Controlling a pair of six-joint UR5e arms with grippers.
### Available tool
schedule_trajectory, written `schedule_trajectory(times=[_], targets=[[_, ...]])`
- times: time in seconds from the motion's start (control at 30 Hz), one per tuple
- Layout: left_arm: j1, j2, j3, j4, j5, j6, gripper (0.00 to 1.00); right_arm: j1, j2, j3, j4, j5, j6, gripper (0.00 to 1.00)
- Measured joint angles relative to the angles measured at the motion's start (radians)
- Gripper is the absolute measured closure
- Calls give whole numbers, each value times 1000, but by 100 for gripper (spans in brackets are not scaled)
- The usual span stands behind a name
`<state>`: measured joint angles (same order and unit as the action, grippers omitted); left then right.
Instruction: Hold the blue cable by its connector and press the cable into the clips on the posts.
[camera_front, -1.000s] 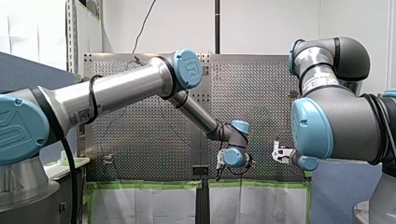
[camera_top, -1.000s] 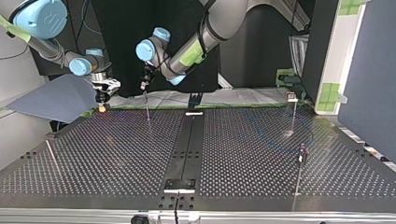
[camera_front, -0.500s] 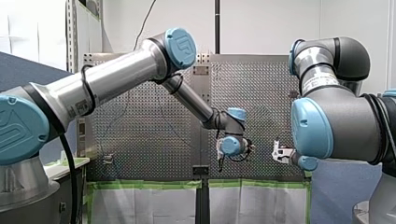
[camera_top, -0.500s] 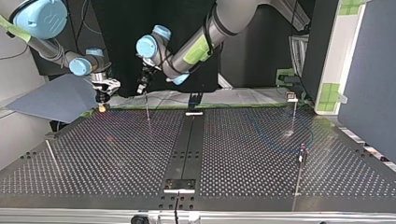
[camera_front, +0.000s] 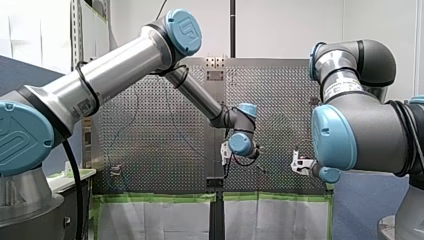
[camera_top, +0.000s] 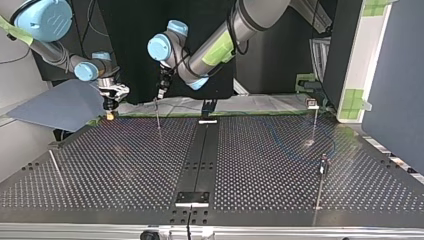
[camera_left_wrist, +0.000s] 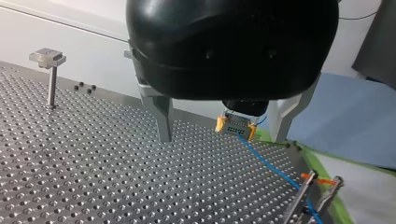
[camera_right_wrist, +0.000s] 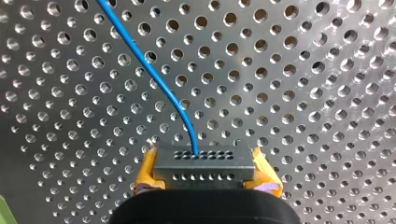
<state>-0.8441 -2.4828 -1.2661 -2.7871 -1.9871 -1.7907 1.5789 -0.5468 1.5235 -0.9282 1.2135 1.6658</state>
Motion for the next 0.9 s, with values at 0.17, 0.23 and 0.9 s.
schedule_trajectory(times=[0.17, 0.23, 0.9], targets=[[-4, 44, -43, -44, -10, 3, 0, 1, 0, 0, 0, -4, 0, 100], [-6, 62, -62, -62, -19, 4, 0, 2, 0, 0, 0, -5, 0, 100], [-3, 241, -241, -196, -40, 5, 0, 6, 1, 0, 0, -7, 0, 100]])
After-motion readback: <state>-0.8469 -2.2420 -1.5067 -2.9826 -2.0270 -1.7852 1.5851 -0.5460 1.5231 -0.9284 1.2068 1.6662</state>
